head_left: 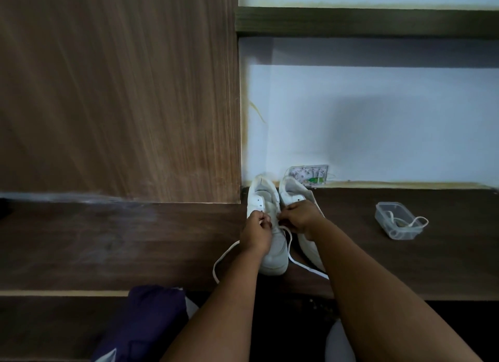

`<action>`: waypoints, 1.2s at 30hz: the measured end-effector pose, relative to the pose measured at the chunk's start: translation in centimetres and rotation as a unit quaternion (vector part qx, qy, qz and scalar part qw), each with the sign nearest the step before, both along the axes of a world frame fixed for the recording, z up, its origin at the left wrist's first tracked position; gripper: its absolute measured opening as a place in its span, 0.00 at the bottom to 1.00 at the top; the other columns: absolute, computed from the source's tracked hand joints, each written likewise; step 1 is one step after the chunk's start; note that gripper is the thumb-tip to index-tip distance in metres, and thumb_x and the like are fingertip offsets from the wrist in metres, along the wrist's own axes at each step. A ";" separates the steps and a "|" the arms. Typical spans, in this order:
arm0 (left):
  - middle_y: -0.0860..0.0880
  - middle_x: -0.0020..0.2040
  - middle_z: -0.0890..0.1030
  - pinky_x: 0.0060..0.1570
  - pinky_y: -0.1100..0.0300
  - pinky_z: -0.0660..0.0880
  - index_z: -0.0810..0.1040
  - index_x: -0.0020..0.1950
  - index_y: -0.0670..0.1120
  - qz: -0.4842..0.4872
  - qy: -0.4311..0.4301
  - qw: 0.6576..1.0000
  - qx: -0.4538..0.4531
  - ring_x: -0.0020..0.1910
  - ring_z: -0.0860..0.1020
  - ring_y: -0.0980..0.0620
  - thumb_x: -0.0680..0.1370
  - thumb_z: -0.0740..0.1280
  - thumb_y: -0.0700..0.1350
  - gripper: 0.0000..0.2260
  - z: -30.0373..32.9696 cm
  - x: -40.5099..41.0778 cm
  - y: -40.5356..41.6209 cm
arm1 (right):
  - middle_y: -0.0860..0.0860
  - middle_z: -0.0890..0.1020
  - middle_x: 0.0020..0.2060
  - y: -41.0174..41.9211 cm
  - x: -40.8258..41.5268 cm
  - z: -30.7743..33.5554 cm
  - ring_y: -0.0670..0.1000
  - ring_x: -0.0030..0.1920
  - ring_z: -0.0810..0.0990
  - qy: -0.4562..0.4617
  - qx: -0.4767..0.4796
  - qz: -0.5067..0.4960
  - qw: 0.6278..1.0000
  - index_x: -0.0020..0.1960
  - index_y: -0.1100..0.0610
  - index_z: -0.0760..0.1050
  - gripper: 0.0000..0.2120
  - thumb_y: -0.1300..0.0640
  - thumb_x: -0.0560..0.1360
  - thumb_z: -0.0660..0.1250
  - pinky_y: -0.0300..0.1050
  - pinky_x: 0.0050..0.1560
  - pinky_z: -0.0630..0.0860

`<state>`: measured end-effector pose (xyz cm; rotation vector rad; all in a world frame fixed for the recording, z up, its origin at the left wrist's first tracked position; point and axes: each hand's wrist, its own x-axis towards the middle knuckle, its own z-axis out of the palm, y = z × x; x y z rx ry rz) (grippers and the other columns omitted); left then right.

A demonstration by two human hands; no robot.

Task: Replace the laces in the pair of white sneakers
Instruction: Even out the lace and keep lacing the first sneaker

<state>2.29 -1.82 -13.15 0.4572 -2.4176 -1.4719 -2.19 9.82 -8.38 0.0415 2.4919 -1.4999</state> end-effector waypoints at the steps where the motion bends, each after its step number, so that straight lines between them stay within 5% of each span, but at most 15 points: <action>1: 0.48 0.55 0.81 0.50 0.60 0.70 0.77 0.52 0.45 -0.005 0.001 1.000 -0.004 0.55 0.78 0.47 0.80 0.62 0.41 0.05 -0.1 -0.1 0.0 | 0.58 0.82 0.34 0.0 0.2 0.2 0.54 0.35 0.81 -0.007 -0.012 -0.002 1.000 0.34 0.60 0.80 0.06 0.63 0.69 0.73 0.47 0.40 0.79; 3: 0.47 0.54 0.81 0.52 0.58 0.72 0.78 0.52 0.45 -0.013 0.008 1.000 -0.013 0.55 0.78 0.47 0.80 0.62 0.42 0.06 -0.3 -0.1 -0.1 | 0.57 0.81 0.33 -0.1 0.4 0.3 0.53 0.33 0.80 -0.023 -0.035 -0.007 0.999 0.33 0.59 0.79 0.08 0.65 0.70 0.73 0.45 0.36 0.79; 7: 0.47 0.55 0.81 0.53 0.57 0.72 0.78 0.52 0.45 -0.027 0.002 0.999 -0.028 0.55 0.78 0.46 0.80 0.62 0.44 0.06 -0.3 -0.3 0.0 | 0.60 0.82 0.37 0.1 0.1 -0.1 0.56 0.39 0.81 -0.024 -0.038 -0.016 0.999 0.32 0.59 0.79 0.08 0.65 0.70 0.73 0.53 0.49 0.80; 11: 0.48 0.53 0.82 0.50 0.60 0.72 0.79 0.50 0.47 -0.036 0.002 0.998 -0.043 0.54 0.78 0.47 0.79 0.64 0.43 0.04 0.1 -0.3 -0.2 | 0.60 0.82 0.38 0.1 -0.1 -0.4 0.56 0.41 0.81 -0.023 -0.052 -0.002 0.998 0.34 0.58 0.79 0.08 0.62 0.71 0.73 0.52 0.50 0.80; 16: 0.51 0.53 0.80 0.46 0.62 0.68 0.76 0.44 0.50 -0.018 0.019 0.996 -0.088 0.53 0.76 0.50 0.78 0.63 0.39 0.07 -0.2 0.3 0.0 | 0.55 0.80 0.38 0.8 0.3 0.2 0.49 0.38 0.80 -0.059 -0.087 0.032 0.994 0.46 0.63 0.78 0.06 0.69 0.77 0.64 0.37 0.35 0.79; 22: 0.44 0.58 0.77 0.37 0.78 0.64 0.77 0.57 0.42 0.006 0.041 0.958 -0.285 0.51 0.75 0.52 0.81 0.58 0.41 0.10 0.0 0.4 0.4 | 0.58 0.81 0.41 0.8 0.3 0.1 0.50 0.38 0.79 -0.028 -0.046 0.043 0.998 0.54 0.67 0.79 0.10 0.72 0.73 0.68 0.39 0.40 0.80; 24: 0.44 0.60 0.75 0.49 0.70 0.69 0.75 0.58 0.42 -0.026 0.060 0.947 -0.313 0.53 0.74 0.53 0.80 0.57 0.38 0.10 0.4 0.5 0.3 | 0.58 0.81 0.40 0.7 0.3 0.1 0.51 0.37 0.79 -0.021 -0.040 0.038 0.998 0.53 0.67 0.80 0.09 0.72 0.73 0.67 0.38 0.38 0.80; 27: 0.45 0.61 0.73 0.51 0.53 0.72 0.73 0.59 0.42 -0.057 0.075 0.925 -0.368 0.60 0.71 0.46 0.79 0.57 0.37 0.11 1.6 0.4 0.0 | 0.58 0.81 0.41 0.7 0.2 0.0 0.52 0.40 0.80 -0.028 -0.037 0.043 0.998 0.50 0.66 0.81 0.07 0.71 0.73 0.68 0.39 0.40 0.80; 31: 0.43 0.57 0.76 0.52 0.51 0.73 0.75 0.56 0.43 -0.098 0.020 0.938 -0.333 0.57 0.74 0.43 0.79 0.59 0.39 0.08 1.8 -0.7 -0.5 | 0.60 0.82 0.44 0.7 0.0 -0.1 0.55 0.45 0.81 -0.014 -0.013 0.056 0.998 0.49 0.65 0.81 0.06 0.69 0.72 0.70 0.46 0.49 0.81; 36: 0.48 0.51 0.82 0.48 0.56 0.75 0.80 0.47 0.47 -0.084 0.007 0.986 -0.147 0.52 0.79 0.48 0.79 0.66 0.45 0.04 1.6 -0.8 -1.1 | 0.57 0.84 0.39 0.9 -0.2 -0.6 0.55 0.42 0.82 0.025 0.034 0.073 0.996 0.39 0.58 0.82 0.04 0.64 0.69 0.75 0.54 0.53 0.80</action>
